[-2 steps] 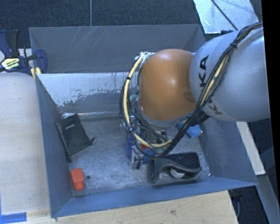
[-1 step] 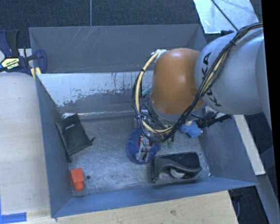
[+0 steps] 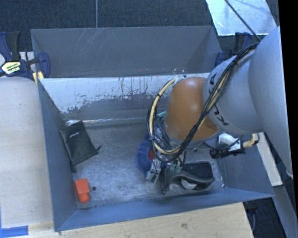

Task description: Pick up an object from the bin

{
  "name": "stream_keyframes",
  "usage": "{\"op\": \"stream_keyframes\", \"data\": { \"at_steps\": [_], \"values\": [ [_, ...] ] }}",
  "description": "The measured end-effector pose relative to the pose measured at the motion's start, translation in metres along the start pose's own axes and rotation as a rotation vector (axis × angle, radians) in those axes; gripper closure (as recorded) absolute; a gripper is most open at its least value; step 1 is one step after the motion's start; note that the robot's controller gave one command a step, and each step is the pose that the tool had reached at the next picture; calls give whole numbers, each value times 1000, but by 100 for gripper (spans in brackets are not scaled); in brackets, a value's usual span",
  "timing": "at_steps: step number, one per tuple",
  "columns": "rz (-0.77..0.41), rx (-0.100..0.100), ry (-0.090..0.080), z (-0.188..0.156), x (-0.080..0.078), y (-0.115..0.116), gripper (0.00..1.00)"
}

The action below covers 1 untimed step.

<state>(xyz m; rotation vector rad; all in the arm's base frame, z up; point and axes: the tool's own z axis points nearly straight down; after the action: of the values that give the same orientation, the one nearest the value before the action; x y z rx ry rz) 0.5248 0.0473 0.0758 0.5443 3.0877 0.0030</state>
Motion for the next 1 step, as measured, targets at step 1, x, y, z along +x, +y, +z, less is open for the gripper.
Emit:
{"op": "stream_keyframes", "data": {
  "at_steps": [1],
  "values": [
    [0,-1,5,-4,0,2,100]
  ]
}}
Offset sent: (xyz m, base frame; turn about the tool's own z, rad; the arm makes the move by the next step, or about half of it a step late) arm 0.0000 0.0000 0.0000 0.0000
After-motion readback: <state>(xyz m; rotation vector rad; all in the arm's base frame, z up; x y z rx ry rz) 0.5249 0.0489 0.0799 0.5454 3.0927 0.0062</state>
